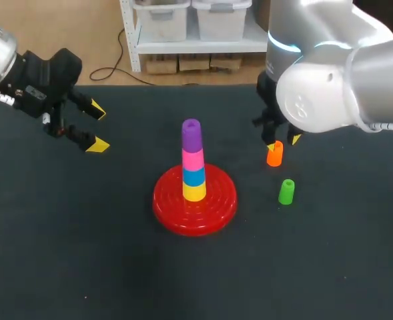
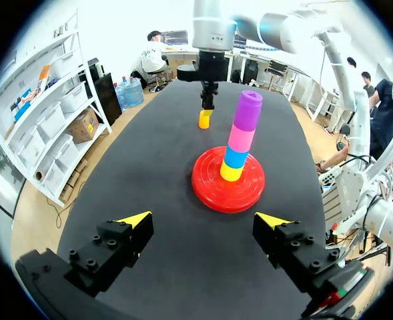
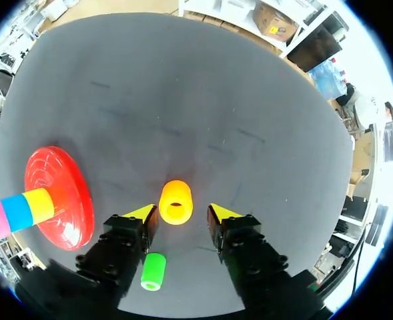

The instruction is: Pick up and stack the cylinders on the red base in this order: pink,purple,orange,green

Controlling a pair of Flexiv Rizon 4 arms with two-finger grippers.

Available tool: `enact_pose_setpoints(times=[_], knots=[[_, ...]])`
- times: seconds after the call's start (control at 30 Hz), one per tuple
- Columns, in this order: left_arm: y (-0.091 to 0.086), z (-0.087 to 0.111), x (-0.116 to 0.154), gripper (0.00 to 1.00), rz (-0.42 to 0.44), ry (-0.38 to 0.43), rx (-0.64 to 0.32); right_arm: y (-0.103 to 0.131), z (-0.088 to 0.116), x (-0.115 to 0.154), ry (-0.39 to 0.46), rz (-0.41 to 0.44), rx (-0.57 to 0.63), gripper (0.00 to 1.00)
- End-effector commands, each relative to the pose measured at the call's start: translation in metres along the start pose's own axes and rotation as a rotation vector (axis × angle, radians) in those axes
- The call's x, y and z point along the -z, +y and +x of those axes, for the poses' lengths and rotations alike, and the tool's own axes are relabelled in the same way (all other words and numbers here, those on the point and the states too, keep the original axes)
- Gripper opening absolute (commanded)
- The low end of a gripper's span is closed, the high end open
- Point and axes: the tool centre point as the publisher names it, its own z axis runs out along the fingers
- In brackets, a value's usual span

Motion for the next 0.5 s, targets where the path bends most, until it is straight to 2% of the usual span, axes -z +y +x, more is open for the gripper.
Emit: enact_pose_setpoints(times=[0.03,0.5], knots=[[0.0004,-0.0002,-0.0001,1.0,0.001,0.003,0.001,0.0012,0.0026,-0.0035,-0.004,0.006,0.0,0.47],[0.0004,-0.0002,-0.0001,1.0,0.001,0.003,0.001,0.0055,-0.0009,-0.0047,-0.009,0.007,0.007,0.4]])
